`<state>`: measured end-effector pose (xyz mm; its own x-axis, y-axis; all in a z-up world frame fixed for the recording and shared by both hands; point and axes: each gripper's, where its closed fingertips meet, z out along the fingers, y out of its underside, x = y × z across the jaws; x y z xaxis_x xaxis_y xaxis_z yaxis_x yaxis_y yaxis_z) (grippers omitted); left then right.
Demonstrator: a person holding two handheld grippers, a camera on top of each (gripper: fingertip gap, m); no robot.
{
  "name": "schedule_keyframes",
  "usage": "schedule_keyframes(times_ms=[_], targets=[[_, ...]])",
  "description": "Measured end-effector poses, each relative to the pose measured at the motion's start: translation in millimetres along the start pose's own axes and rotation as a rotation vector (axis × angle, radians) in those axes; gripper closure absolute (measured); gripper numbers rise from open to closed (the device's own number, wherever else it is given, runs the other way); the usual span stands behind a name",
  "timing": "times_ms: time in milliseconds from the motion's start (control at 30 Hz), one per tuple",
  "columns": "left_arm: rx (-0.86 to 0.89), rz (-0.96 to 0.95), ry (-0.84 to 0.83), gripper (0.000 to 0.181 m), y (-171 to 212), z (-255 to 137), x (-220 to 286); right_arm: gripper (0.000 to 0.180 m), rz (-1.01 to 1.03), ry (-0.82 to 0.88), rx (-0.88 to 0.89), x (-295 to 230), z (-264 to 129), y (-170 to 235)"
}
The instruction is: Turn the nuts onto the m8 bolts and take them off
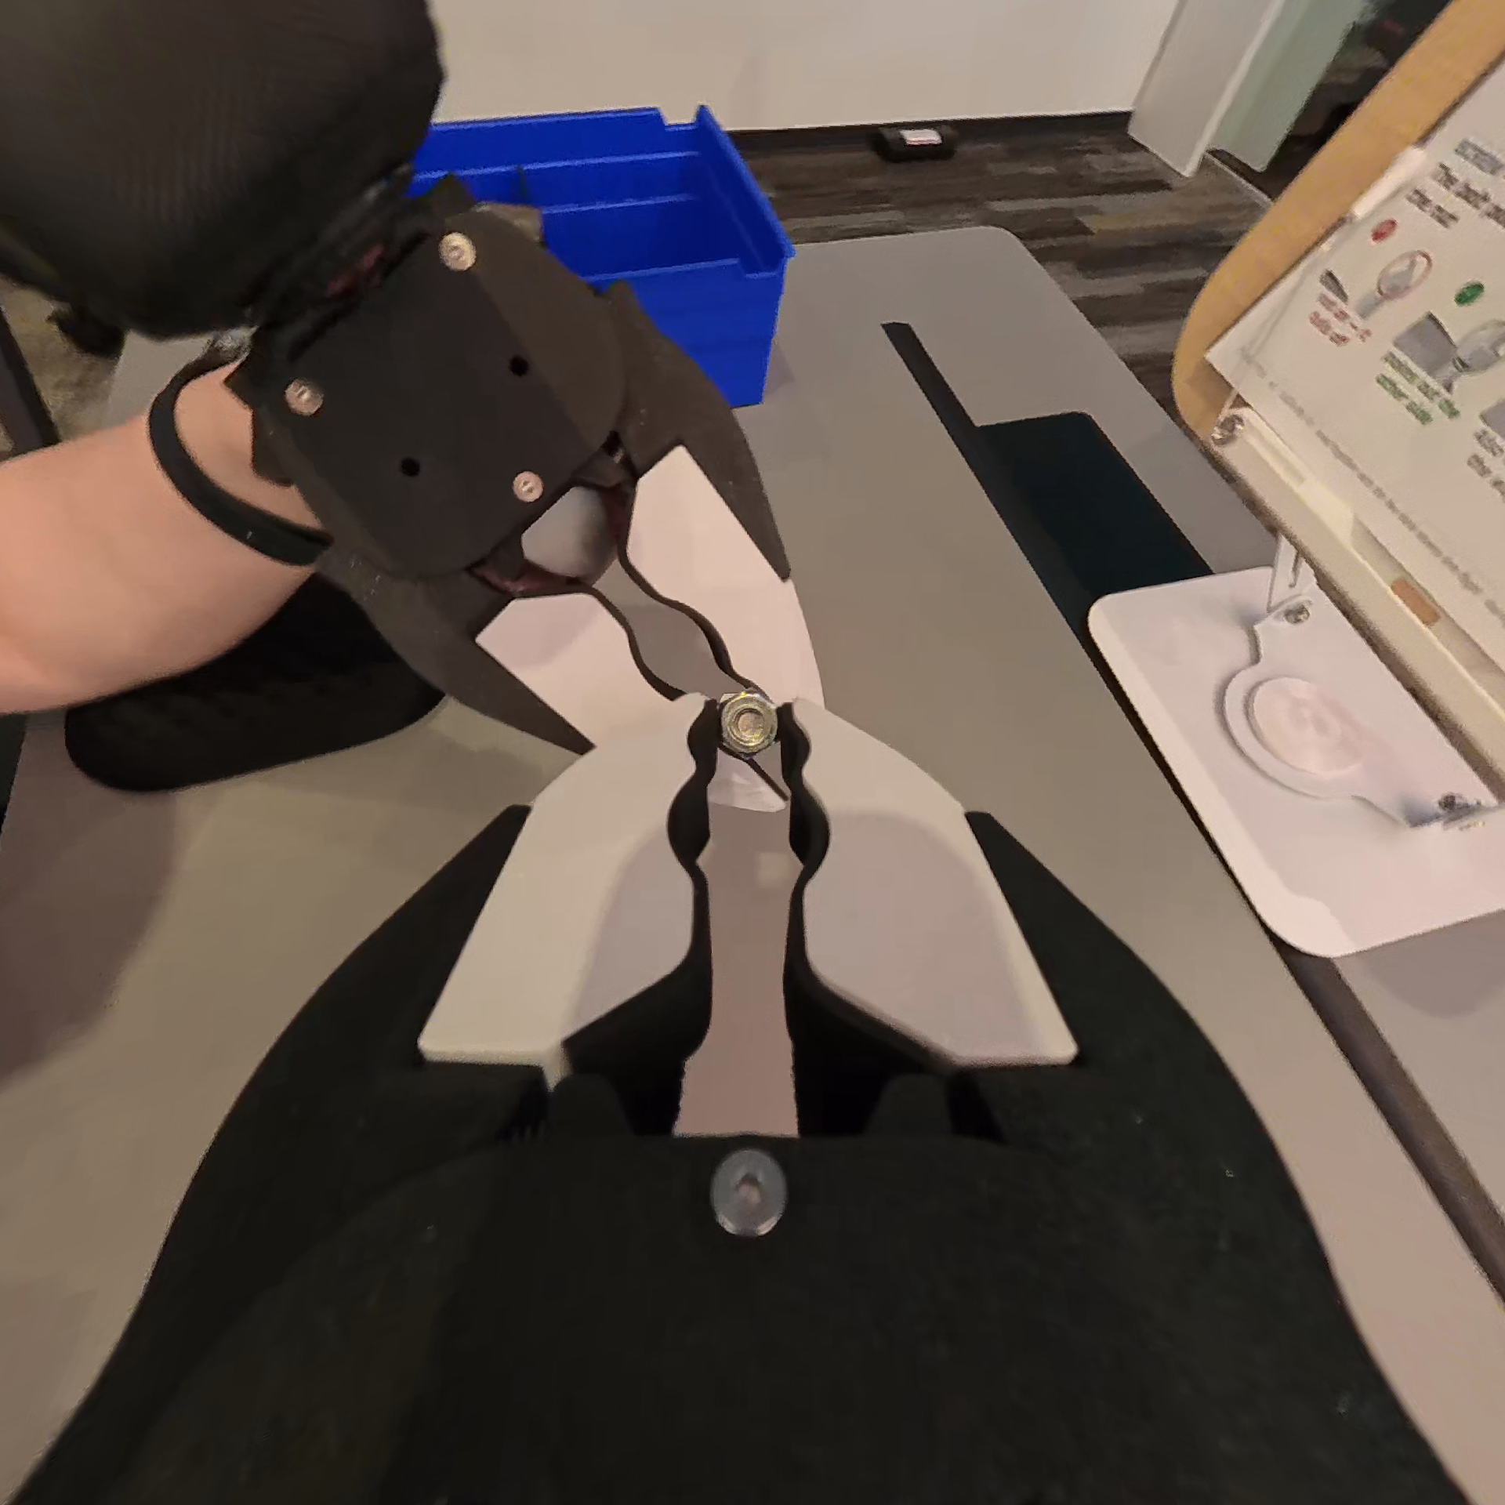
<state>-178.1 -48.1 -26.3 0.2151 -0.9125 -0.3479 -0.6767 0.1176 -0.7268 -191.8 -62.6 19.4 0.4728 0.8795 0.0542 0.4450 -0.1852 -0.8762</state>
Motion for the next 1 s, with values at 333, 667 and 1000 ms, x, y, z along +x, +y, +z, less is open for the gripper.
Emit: schedule_keyframes(times_ms=[333, 667, 1000], targets=[[-0.056, -0.013, -0.159, 0.17, 6, 4, -20, 0.165, 0.212, 0.088, 0.022, 13, 8, -1], [-0.014, 0.028, 0.091, 0.17, 8, -1, 10, 0.145, -0.281, 0.058, -0.024, -6, -17, 1], [-0.02, 0.118, 0.287, 0.17, 14, -10, 43, 0.152, -0.519, -0.076, -0.057, -34, -7, 21]])
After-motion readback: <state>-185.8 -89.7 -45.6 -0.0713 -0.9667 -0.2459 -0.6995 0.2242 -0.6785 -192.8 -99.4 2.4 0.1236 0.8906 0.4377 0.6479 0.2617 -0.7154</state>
